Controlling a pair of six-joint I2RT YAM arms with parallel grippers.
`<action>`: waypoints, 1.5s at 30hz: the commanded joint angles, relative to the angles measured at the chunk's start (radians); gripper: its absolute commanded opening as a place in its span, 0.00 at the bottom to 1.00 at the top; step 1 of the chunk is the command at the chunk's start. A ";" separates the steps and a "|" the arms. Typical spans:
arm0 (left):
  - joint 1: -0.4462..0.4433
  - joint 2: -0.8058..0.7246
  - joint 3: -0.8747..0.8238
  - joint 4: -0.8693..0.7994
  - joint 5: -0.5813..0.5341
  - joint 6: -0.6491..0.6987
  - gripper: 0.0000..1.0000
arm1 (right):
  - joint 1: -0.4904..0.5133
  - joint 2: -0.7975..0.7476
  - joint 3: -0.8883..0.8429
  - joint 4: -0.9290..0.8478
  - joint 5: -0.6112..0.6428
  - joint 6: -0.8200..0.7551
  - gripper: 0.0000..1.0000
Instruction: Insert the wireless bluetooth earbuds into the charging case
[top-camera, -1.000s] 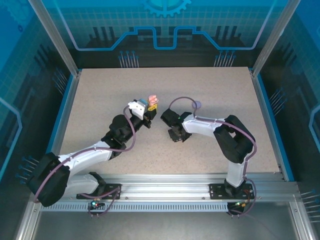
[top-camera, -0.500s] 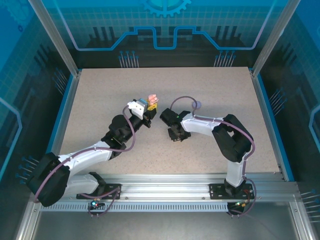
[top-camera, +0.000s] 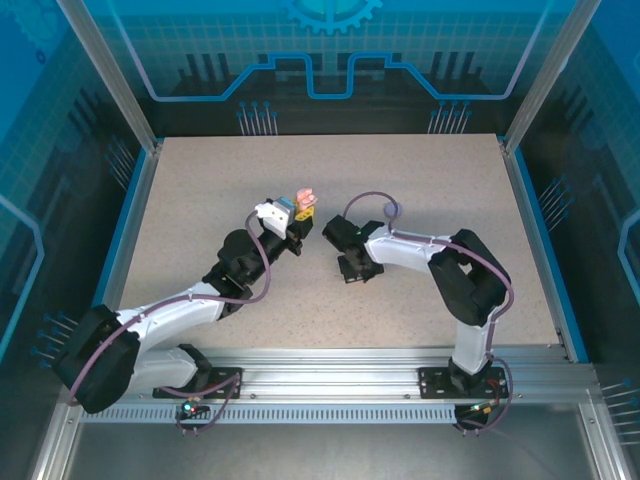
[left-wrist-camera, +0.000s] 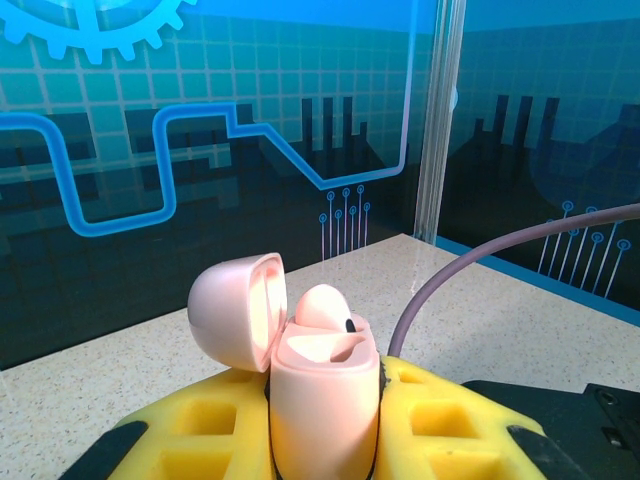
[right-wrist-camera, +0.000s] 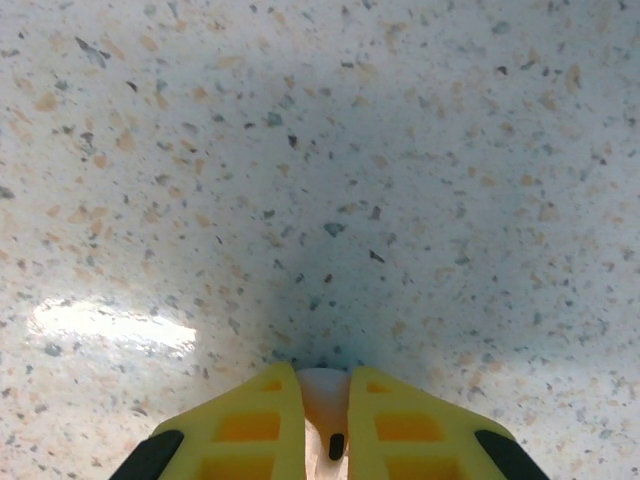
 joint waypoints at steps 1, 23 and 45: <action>-0.005 0.000 -0.008 0.046 0.001 0.020 0.00 | -0.012 -0.081 -0.021 -0.007 -0.015 -0.013 0.08; -0.005 0.025 0.057 0.120 0.262 0.318 0.00 | -0.065 -0.638 0.016 0.123 -0.004 -0.160 0.09; -0.018 0.090 0.231 0.101 0.391 0.420 0.00 | -0.048 -0.934 -0.095 0.587 -0.187 -0.232 0.09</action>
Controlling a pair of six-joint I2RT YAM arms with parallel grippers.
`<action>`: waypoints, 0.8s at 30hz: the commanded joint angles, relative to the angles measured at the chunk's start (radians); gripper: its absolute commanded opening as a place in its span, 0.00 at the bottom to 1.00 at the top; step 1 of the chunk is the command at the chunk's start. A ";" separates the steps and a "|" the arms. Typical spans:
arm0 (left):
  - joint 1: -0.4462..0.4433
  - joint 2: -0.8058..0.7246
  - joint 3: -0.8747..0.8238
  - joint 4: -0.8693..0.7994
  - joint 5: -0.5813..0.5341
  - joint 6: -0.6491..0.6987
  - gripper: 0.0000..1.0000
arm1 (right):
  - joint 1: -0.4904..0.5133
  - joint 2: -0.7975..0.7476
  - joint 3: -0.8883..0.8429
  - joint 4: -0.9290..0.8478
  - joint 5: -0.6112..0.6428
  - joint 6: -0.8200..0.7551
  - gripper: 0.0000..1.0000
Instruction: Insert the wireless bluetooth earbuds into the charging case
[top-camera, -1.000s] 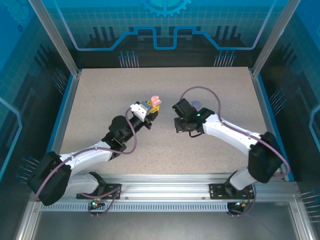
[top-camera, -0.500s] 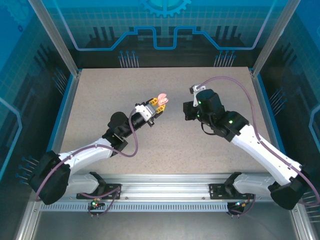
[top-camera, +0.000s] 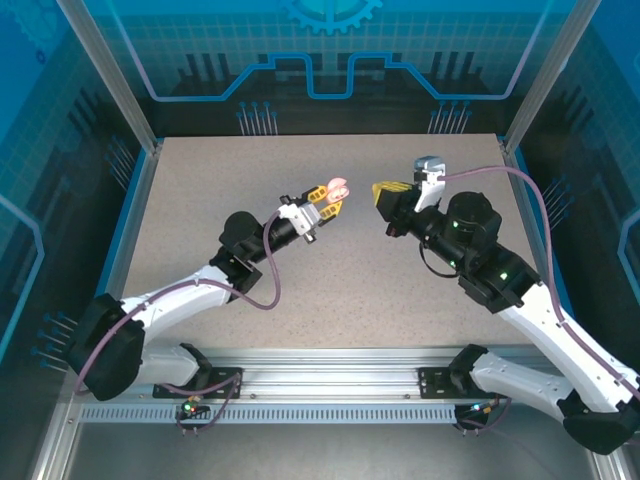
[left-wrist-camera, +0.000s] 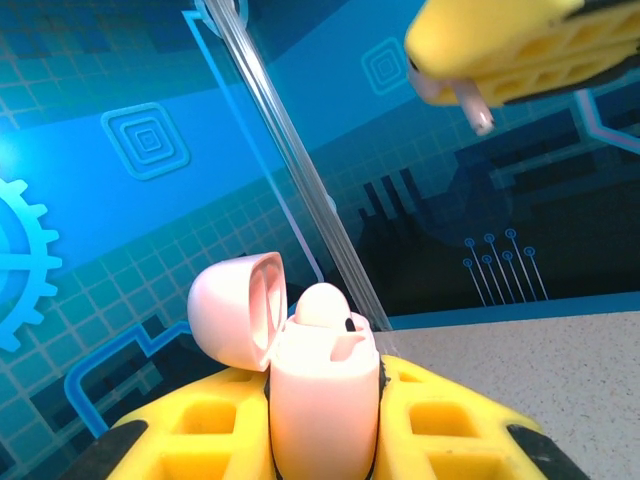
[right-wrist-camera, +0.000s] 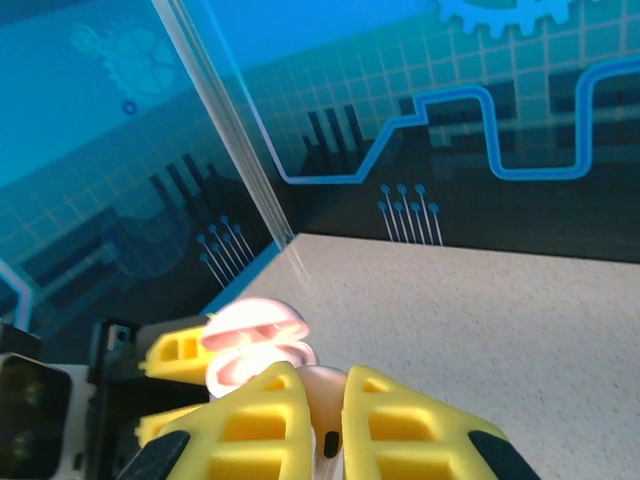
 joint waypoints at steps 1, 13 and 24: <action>-0.013 0.006 0.044 0.018 0.029 0.021 0.00 | 0.012 0.006 -0.026 0.127 -0.047 -0.024 0.09; -0.025 0.015 0.057 0.001 0.019 -0.010 0.00 | 0.074 0.073 -0.073 0.276 -0.035 -0.033 0.09; -0.030 0.015 0.056 -0.007 0.014 -0.023 0.00 | 0.091 0.121 -0.062 0.293 -0.025 -0.034 0.09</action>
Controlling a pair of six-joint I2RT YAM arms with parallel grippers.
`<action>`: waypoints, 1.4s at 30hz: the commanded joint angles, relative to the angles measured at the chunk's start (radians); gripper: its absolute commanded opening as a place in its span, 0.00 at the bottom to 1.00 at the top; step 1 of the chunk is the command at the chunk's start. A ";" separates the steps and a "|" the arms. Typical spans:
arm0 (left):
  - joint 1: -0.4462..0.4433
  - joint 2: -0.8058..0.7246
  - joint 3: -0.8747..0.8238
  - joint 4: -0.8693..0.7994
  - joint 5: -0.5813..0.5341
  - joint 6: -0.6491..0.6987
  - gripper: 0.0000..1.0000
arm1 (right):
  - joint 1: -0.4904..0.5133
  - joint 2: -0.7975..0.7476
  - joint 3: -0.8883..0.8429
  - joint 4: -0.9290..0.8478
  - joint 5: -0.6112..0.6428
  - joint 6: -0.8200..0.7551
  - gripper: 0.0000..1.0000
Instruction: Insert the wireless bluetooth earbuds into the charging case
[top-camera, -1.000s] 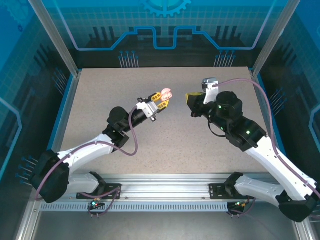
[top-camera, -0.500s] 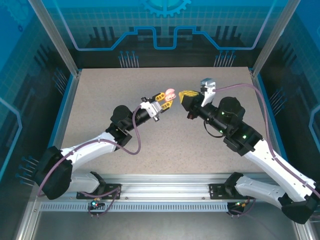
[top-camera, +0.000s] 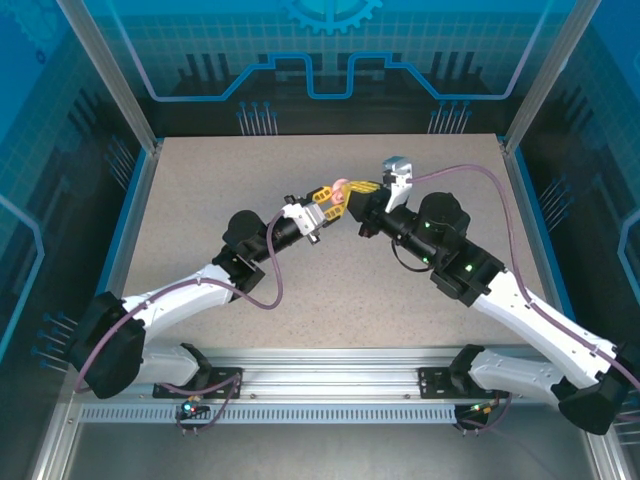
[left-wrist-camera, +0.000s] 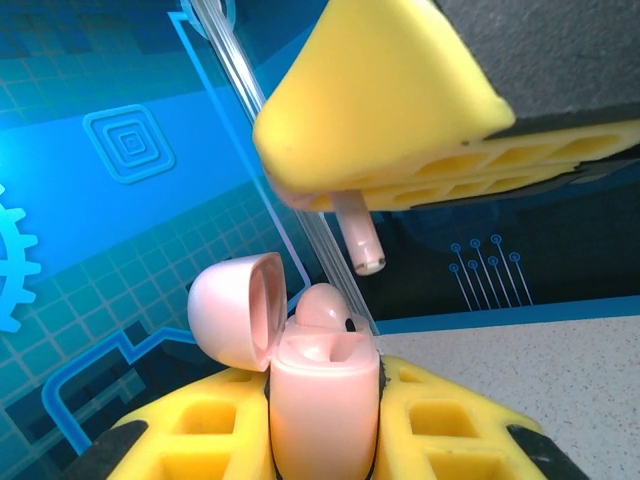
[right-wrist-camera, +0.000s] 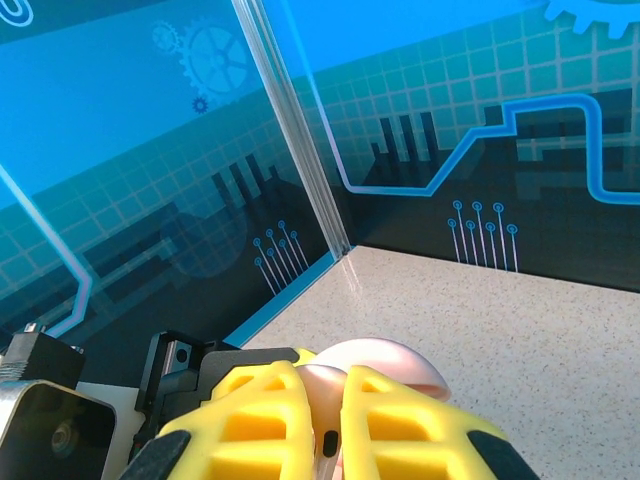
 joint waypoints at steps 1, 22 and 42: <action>-0.008 0.004 0.034 0.012 0.013 -0.016 0.00 | 0.012 0.009 0.001 0.049 0.013 -0.016 0.09; -0.008 0.004 0.050 0.007 0.006 -0.082 0.00 | 0.015 0.015 -0.055 0.075 0.073 -0.035 0.07; -0.010 -0.004 0.052 0.007 -0.013 -0.100 0.00 | 0.015 0.054 -0.055 0.069 0.041 -0.076 0.06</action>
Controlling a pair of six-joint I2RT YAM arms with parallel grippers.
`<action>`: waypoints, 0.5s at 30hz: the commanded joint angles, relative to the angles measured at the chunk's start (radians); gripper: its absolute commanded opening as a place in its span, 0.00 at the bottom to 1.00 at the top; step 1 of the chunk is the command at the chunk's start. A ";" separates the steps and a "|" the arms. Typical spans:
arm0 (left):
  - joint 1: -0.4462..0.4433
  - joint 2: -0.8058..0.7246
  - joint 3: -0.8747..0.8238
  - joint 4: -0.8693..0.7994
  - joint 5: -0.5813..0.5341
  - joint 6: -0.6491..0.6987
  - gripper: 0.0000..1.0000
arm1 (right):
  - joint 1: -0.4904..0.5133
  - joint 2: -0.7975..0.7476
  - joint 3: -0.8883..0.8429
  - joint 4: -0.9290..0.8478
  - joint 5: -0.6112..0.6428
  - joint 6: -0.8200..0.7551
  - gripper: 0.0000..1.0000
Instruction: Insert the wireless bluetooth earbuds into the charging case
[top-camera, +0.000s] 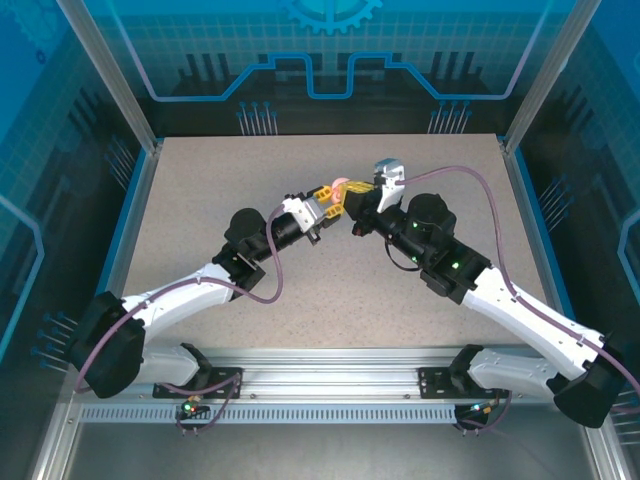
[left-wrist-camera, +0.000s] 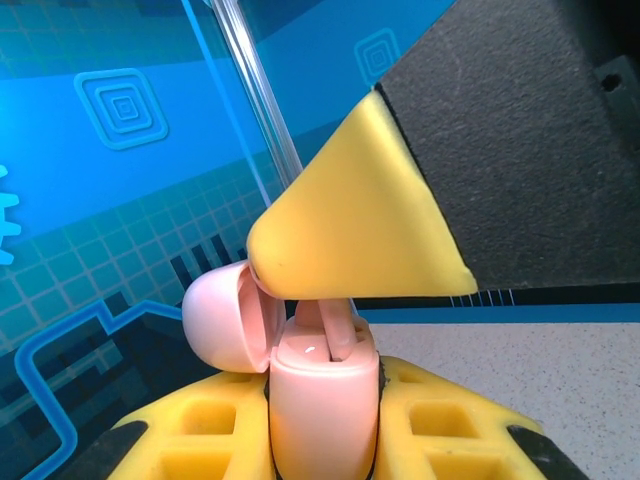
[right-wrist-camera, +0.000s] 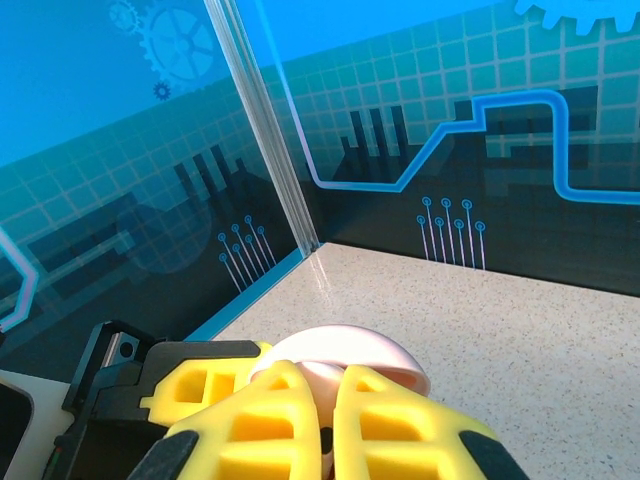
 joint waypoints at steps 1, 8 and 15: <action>-0.010 -0.007 0.039 0.052 -0.004 -0.022 0.00 | 0.013 0.006 -0.016 -0.005 -0.019 -0.036 0.06; -0.010 -0.007 0.044 0.052 -0.028 -0.031 0.00 | 0.013 -0.012 -0.051 -0.021 -0.067 -0.074 0.07; -0.010 0.005 0.052 0.043 -0.039 -0.045 0.00 | 0.013 -0.003 -0.034 -0.045 -0.075 -0.078 0.12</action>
